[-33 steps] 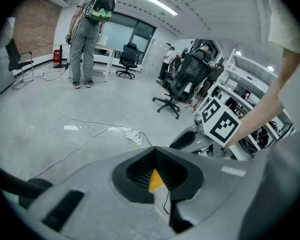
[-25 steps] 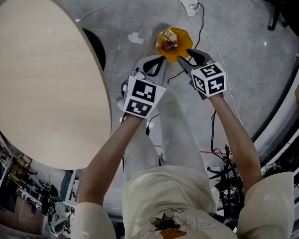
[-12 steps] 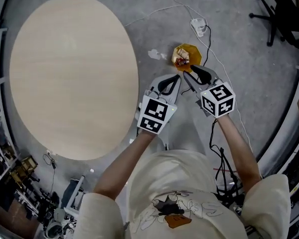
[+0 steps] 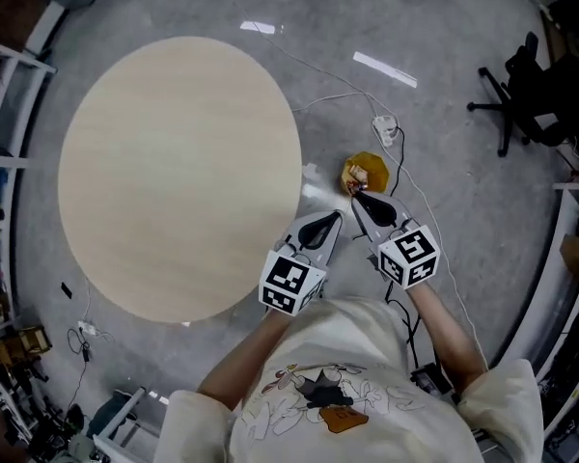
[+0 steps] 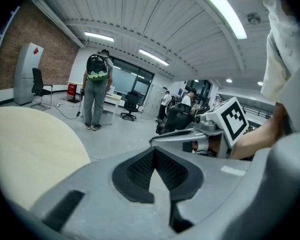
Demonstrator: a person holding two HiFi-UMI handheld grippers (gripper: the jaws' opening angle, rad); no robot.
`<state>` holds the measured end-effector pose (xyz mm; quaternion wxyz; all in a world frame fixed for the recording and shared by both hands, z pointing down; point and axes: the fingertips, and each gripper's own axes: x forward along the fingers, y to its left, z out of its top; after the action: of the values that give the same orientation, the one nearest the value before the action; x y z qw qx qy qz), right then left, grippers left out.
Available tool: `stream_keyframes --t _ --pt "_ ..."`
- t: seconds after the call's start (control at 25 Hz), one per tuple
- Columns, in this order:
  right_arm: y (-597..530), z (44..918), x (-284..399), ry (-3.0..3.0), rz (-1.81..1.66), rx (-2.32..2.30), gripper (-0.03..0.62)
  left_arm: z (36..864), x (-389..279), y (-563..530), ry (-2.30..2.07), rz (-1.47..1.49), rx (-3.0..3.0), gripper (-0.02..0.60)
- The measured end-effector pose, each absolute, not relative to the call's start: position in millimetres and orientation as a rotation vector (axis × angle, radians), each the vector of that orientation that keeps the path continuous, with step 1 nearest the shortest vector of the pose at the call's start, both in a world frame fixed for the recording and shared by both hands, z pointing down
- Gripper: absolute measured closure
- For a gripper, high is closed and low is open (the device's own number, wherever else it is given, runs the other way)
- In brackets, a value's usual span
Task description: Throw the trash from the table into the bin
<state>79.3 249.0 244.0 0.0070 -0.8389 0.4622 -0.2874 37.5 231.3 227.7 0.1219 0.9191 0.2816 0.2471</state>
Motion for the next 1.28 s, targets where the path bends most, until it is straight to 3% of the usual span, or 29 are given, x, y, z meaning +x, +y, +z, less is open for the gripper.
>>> stream_keyframes --t 0.76,1.28 --pt "159 140 3 1.464 -0.429 -2.672 0.589 130 -23 154 0.767 0.459 2.873 0.577" --pt "163 125 -5 1.504 -0.385 -2.749 0.589 124 -23 132 0.644 0.442 2.913 0.577"
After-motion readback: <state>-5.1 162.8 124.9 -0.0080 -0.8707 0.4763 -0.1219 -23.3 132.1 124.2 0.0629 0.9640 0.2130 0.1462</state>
